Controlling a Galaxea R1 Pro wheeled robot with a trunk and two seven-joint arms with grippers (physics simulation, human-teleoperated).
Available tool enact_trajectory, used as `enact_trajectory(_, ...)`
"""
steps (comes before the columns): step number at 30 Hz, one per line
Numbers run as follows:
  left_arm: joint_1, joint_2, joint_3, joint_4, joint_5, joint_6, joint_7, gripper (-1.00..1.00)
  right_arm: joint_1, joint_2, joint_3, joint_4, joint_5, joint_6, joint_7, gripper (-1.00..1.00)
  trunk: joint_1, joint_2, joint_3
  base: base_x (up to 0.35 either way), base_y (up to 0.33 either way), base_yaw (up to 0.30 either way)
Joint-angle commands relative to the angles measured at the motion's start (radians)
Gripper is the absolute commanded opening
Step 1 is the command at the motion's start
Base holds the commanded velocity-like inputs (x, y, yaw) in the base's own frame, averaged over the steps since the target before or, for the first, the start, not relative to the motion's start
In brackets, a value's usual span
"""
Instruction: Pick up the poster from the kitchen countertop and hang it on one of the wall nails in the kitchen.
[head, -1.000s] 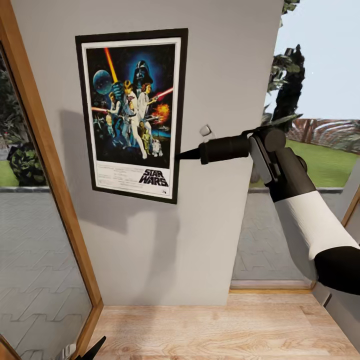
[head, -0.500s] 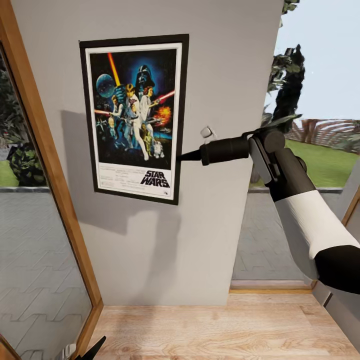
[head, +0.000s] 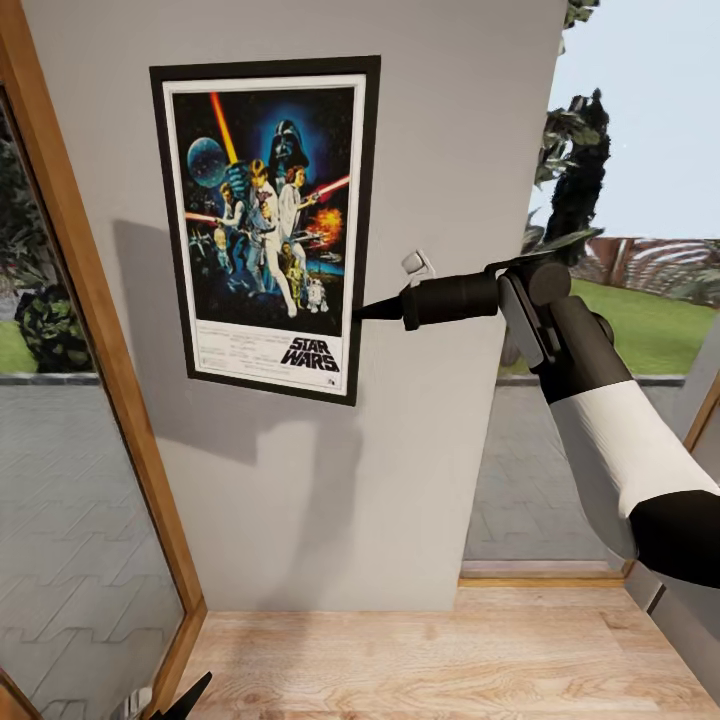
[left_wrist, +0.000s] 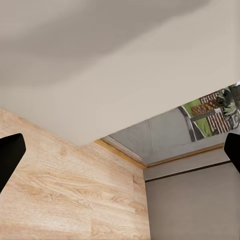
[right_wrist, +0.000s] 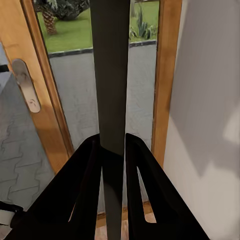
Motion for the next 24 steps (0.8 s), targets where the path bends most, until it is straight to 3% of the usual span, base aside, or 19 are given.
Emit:
enact_trajectory(1, 0.0, 0.0, -0.008, 0.0, 0.006, -0.008, -0.001, 1.0, -0.001, -0.001, 0.002, 0.0, -0.006, 0.007, 0.001, -1.0, 0.0, -0.001, 0.0, 0.0, 0.0, 0.0)
enact_trajectory(9, 0.0, 0.0, -0.008, 0.0, 0.006, -0.008, -0.001, 1.0, -0.001, -0.001, 0.002, 0.0, -0.006, 0.006, 0.001, -1.0, 0.0, -0.001, 0.0, 0.054, 0.0, 0.0)
enact_trajectory(24, 0.0, 0.0, -0.008, 0.0, 0.006, -0.008, -0.001, 1.0, -0.001, -0.001, 0.002, -0.001, -0.006, 0.005, 0.001, -1.0, 0.0, -0.001, 0.0, 0.315, 0.0, 0.0)
